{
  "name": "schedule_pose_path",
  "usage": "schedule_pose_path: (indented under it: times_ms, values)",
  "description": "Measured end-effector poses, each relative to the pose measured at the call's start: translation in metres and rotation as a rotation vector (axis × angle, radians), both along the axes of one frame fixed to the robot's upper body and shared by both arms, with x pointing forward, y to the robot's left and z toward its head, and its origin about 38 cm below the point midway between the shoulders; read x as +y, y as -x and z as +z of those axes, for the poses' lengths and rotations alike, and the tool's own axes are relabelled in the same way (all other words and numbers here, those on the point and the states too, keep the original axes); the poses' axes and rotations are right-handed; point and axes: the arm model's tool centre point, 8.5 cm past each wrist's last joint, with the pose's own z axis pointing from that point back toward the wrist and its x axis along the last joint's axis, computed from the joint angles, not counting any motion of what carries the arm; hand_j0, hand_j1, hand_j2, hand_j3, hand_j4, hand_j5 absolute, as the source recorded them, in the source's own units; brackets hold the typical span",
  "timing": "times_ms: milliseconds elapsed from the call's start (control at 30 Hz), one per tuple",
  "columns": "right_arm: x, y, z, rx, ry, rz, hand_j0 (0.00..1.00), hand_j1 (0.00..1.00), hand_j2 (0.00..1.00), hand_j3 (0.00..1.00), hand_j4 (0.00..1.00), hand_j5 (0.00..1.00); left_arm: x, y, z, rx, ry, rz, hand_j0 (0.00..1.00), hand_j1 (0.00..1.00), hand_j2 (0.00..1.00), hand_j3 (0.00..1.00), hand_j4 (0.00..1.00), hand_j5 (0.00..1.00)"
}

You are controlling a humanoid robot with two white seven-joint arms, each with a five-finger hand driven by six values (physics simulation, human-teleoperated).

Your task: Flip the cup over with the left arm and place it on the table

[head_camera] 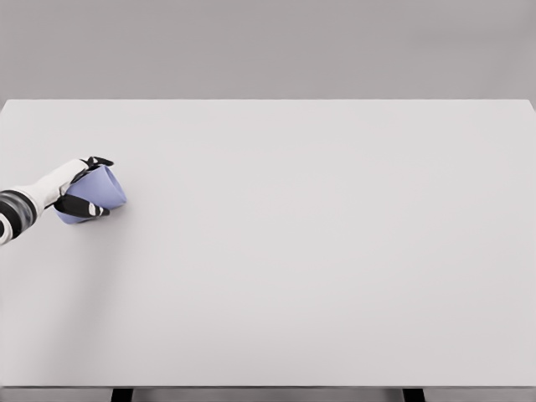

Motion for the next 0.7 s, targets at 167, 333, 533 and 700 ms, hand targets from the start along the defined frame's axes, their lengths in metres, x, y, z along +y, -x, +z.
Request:
schedule_pose_path:
  times_ms: [167,333,533,700]
  values:
    - [0.000,0.000,0.000,0.000,0.000,0.000,1.00,1.00,1.00,1.00,1.00,1.00,0.000,0.001,-0.001,0.003,0.005,0.003,0.71,0.71,0.71,0.71,0.71,0.71]
    - [0.000,0.000,0.000,0.000,0.000,0.000,1.00,1.00,1.00,1.00,1.00,1.00,0.001,0.000,0.000,0.004,0.008,0.009,0.59,0.59,0.59,0.59,0.59,0.59]
    - [0.000,0.000,0.000,0.000,0.000,0.000,1.00,1.00,1.00,1.00,1.00,1.00,0.002,0.000,0.004,0.012,0.069,-0.006,0.49,0.49,0.49,0.49,0.49,0.49]
    - [0.000,0.000,0.000,0.001,0.000,0.000,1.00,1.00,1.00,1.00,1.00,1.00,0.006,-0.001,0.015,-0.005,0.127,-0.036,0.45,0.45,0.45,0.45,0.45,0.45]
